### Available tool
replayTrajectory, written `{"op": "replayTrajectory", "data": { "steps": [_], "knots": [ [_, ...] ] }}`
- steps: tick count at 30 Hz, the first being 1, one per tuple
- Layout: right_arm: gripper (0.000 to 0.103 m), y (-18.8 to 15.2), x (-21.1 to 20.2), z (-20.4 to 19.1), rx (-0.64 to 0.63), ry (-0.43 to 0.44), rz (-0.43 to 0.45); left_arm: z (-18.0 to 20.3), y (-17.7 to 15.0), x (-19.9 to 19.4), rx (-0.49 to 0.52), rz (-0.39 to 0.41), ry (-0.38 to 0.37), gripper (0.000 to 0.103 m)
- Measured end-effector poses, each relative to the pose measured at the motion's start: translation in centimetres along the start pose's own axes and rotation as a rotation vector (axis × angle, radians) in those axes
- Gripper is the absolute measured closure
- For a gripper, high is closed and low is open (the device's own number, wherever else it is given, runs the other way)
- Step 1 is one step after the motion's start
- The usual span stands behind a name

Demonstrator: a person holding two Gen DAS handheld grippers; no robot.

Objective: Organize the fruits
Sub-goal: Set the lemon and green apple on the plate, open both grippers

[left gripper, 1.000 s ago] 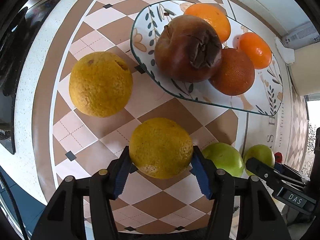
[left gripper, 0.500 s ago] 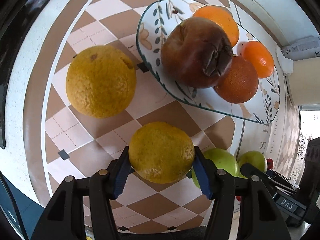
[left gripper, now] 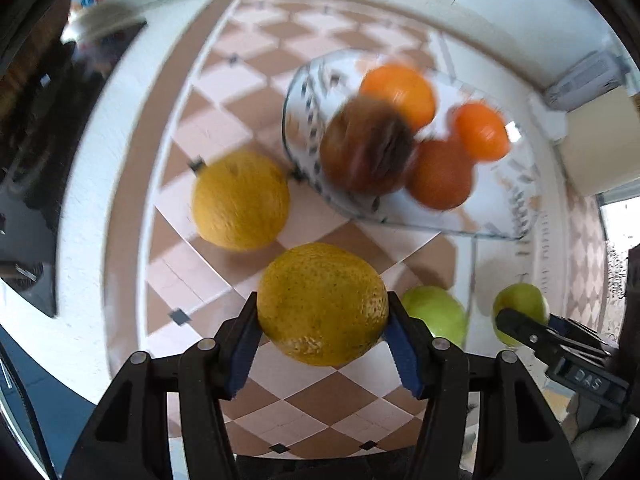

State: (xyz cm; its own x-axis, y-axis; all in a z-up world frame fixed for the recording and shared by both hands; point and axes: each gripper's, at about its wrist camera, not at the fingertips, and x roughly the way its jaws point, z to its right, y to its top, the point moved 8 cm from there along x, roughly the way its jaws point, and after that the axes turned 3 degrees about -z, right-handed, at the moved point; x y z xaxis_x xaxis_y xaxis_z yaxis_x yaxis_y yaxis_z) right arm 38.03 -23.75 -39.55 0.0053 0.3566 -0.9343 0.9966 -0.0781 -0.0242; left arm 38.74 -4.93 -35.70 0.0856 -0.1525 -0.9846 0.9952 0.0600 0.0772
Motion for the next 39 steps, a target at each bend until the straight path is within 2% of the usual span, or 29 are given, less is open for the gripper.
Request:
{"op": "replayTrajectory", "data": {
  "steps": [6,9,12,16,21,27,29,30,32,33,34,37,39],
  "knots": [
    [0.04,3.7,-3.5,-1.4,0.006,0.047,0.091,1.4,4.2,-6.0,0.031,0.112,-0.061,0.047],
    [0.04,6.1,-3.8,-1.5,0.014,0.045,0.113,1.1,7.8,-7.4,0.048,0.141,-0.056,0.047],
    [0.04,8.3,-3.1,-1.2,0.022,0.033,0.107,1.1,10.7,-6.1,0.074,0.116,-0.024,0.047],
    [0.04,10.2,-1.0,-1.0,0.025,0.014,0.069,-0.5,13.6,-2.0,0.063,-0.007,-0.014,0.047],
    [0.04,10.8,1.1,-1.6,0.032,0.02,0.035,-0.9,14.1,1.9,0.039,-0.133,-0.022,0.047],
    [0.039,11.1,2.1,-2.2,0.034,0.021,0.013,-0.2,13.7,3.8,0.034,-0.204,-0.04,0.046],
    [0.039,11.0,1.9,-1.9,0.04,0.017,0.013,-0.3,13.7,3.7,0.016,-0.201,-0.046,0.046],
    [0.037,11.1,1.8,-1.9,0.044,0.022,0.015,-0.3,13.7,3.8,0.016,-0.207,-0.043,0.046],
    [0.026,11.0,1.3,-1.8,0.053,0.028,0.016,-0.5,13.6,3.8,0.007,-0.216,-0.043,0.046],
    [0.024,11.0,1.0,-1.8,0.053,0.027,0.019,-0.5,13.6,3.7,0.002,-0.215,-0.047,0.046],
    [0.024,11.1,0.8,-1.8,0.052,0.022,0.023,-0.6,13.6,3.5,-0.005,-0.208,-0.052,0.044],
    [0.016,10.9,0.3,-2.0,0.047,0.005,0.026,-1.1,14.1,2.8,-0.018,-0.188,-0.065,0.021],
    [0.013,10.6,-0.3,-1.8,0.043,-0.013,0.034,-1.2,14.1,2.1,-0.025,-0.177,-0.07,0.017]
  ]
}}
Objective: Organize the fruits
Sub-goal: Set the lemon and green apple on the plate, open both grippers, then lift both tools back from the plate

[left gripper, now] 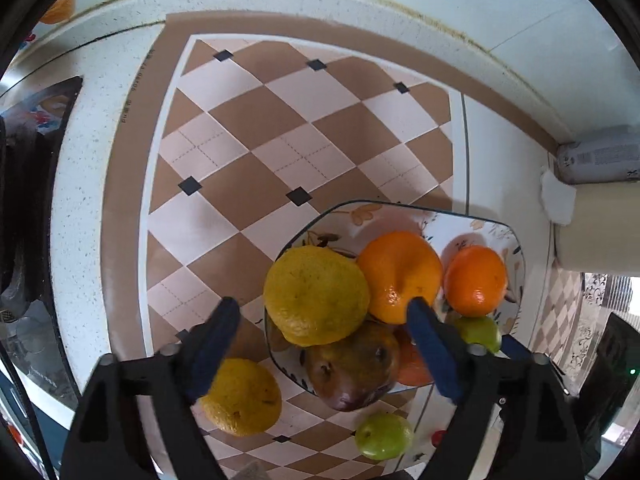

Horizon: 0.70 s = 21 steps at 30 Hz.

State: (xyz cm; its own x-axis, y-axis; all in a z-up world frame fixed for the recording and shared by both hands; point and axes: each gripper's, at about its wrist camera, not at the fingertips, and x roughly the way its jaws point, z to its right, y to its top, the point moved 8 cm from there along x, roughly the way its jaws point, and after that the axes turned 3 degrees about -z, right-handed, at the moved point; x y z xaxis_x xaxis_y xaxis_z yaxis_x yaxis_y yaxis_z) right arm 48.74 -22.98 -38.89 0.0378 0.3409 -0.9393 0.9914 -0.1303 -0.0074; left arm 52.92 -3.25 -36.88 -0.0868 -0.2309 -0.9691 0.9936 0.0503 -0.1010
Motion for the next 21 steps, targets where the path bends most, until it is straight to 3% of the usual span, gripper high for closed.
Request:
{"op": "replayTrajectory", "data": {
  "steps": [4,10,15,21],
  "knots": [
    [0.008,-0.5,-1.5,0.0,-0.041,-0.096,0.047,-0.2,-0.5,-1.8,0.009,0.045,0.029,0.017],
    [0.008,-1.6,-4.6,-0.2,-0.095,-0.21,0.129,-0.3,-3.2,-5.0,0.046,0.195,0.175,0.017],
    [0.008,-3.4,-7.0,-0.1,-0.113,-0.244,0.176,0.7,-7.1,-6.0,0.078,0.278,0.238,0.017],
    [0.008,-6.0,-10.1,-0.4,-0.116,-0.254,0.228,2.1,-10.4,-7.8,0.094,0.35,0.242,0.017]
  ]
}}
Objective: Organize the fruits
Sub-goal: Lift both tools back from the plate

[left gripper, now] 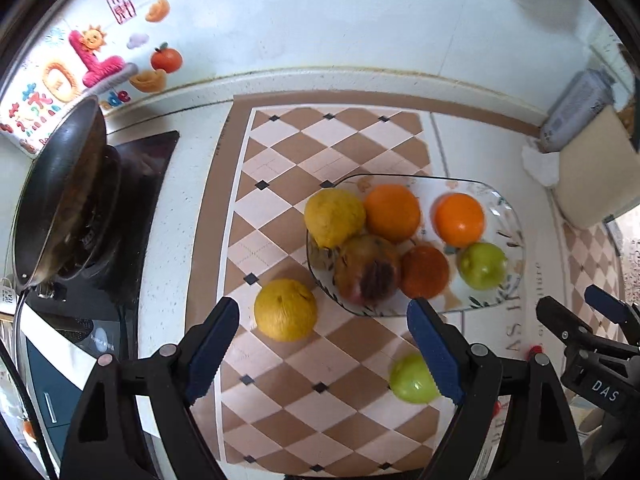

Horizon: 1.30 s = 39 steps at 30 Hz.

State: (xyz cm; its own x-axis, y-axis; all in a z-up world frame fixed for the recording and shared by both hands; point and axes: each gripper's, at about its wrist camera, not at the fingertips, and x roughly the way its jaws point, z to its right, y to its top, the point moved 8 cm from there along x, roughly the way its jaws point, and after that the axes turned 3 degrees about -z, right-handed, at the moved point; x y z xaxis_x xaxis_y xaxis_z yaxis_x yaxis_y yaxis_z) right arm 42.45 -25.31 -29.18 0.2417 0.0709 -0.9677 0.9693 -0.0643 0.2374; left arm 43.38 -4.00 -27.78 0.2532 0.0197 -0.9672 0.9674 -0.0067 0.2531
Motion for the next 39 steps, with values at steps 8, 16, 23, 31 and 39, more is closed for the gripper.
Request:
{"op": "replayTrajectory", "data": {
  "steps": [8,16,23,31,39],
  "knots": [
    [0.008,-2.8,-5.7,0.1,0.001,0.004,0.075,1.0,-2.2,-5.2,0.0,0.091,-0.027,0.017],
    [0.008,-5.4,-11.6,-0.2,-0.004,0.021,0.149,1.9,-4.4,-10.4,0.028,0.163,-0.058,0.017],
    [0.008,-6.8,-15.4,-1.0,-0.028,0.003,0.206,1.9,-6.3,-13.2,0.033,0.2,-0.069,0.017],
    [0.008,-8.0,-17.5,-1.8,-0.032,0.021,0.223,1.0,-7.7,-14.5,0.025,0.221,-0.068,0.017],
    [0.008,-8.3,-17.8,-2.0,-0.022,0.04,0.223,0.8,-8.0,-14.2,0.016,0.215,-0.072,0.017]
  ]
}}
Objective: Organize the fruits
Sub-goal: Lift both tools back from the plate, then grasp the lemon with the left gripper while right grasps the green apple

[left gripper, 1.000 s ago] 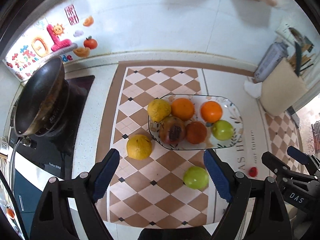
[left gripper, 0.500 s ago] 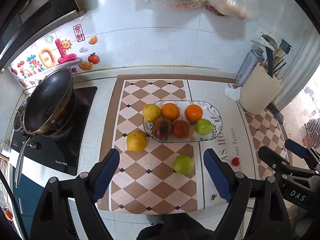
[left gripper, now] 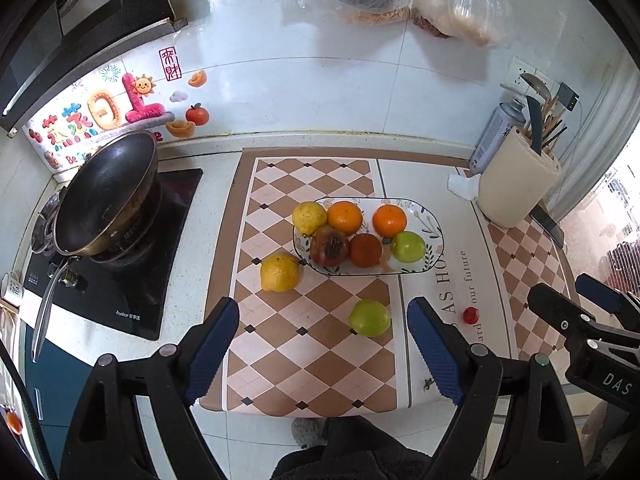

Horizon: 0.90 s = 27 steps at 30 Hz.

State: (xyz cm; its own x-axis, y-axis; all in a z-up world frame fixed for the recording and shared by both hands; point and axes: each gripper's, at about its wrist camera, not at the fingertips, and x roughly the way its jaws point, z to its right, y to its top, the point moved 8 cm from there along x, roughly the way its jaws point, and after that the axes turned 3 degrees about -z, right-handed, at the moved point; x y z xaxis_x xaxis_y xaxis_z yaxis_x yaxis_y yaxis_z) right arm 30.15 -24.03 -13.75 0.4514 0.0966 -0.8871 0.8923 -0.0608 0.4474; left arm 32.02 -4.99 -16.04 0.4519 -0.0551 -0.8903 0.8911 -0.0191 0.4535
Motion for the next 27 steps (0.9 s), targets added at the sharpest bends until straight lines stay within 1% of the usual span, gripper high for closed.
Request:
{"op": "replayTrajectory", "data": {
  "steps": [5,7,8,9,10,12,14,15,17,18,19,20,22,23,24,27],
  "knots": [
    [0.008,0.6,0.6,0.1,0.012,0.014,-0.002,-0.1,0.8,0.3,-0.015,0.007,0.001,0.017],
    [0.008,0.9,1.7,0.2,0.022,0.023,-0.024,-0.4,1.2,0.7,-0.019,0.008,0.009,0.016],
    [0.008,1.0,2.3,0.2,0.027,0.033,-0.032,-0.6,1.5,1.1,-0.02,0.005,0.02,0.008],
    [0.008,1.0,3.1,0.1,0.035,0.052,-0.042,-0.9,1.9,1.5,-0.02,0.005,0.037,0.002],
    [0.008,1.1,3.9,0.1,0.036,0.062,-0.051,-1.4,2.2,1.8,-0.023,0.015,0.059,0.001],
    [0.008,0.8,6.6,-0.2,0.037,0.083,-0.095,-2.7,2.8,2.8,-0.031,0.028,0.12,0.001],
    [0.008,0.5,9.3,-0.6,0.042,0.102,-0.133,-4.2,3.0,4.3,-0.037,0.013,0.179,0.001],
    [0.008,0.1,10.9,-0.9,0.042,0.107,-0.165,-5.0,3.1,5.2,-0.04,0.002,0.211,0.001],
    [0.008,-0.8,14.5,-1.8,0.048,0.154,-0.229,-6.4,3.1,6.8,-0.046,-0.027,0.255,0.001],
    [0.008,-1.4,16.5,-2.4,0.048,0.167,-0.267,-7.3,3.0,8.0,-0.05,-0.05,0.279,0.001],
    [0.008,-1.8,17.7,-2.8,0.047,0.175,-0.29,-8.0,2.8,9.0,-0.053,-0.072,0.296,0.001],
    [0.009,-2.3,19.6,-3.5,0.049,0.19,-0.325,-9.0,2.6,10.4,-0.062,-0.109,0.316,0.001],
    [0.01,-3.2,22.3,-4.7,0.033,0.201,-0.379,-10.1,2.2,12.4,-0.08,-0.159,0.327,0.001],
    [0.013,-3.6,23.3,-5.1,0.03,0.203,-0.397,-10.8,2.0,13.8,-0.09,-0.195,0.332,0.001],
    [0.014,-4.0,24.3,-5.6,0.02,0.203,-0.417,-11.3,1.8,14.7,-0.095,-0.219,0.337,0.001],
    [0.016,-5.3,27.3,-6.9,-0.014,0.19,-0.487,-11.9,1.8,16.9,-0.074,-0.268,0.36,0.001]
  ]
}}
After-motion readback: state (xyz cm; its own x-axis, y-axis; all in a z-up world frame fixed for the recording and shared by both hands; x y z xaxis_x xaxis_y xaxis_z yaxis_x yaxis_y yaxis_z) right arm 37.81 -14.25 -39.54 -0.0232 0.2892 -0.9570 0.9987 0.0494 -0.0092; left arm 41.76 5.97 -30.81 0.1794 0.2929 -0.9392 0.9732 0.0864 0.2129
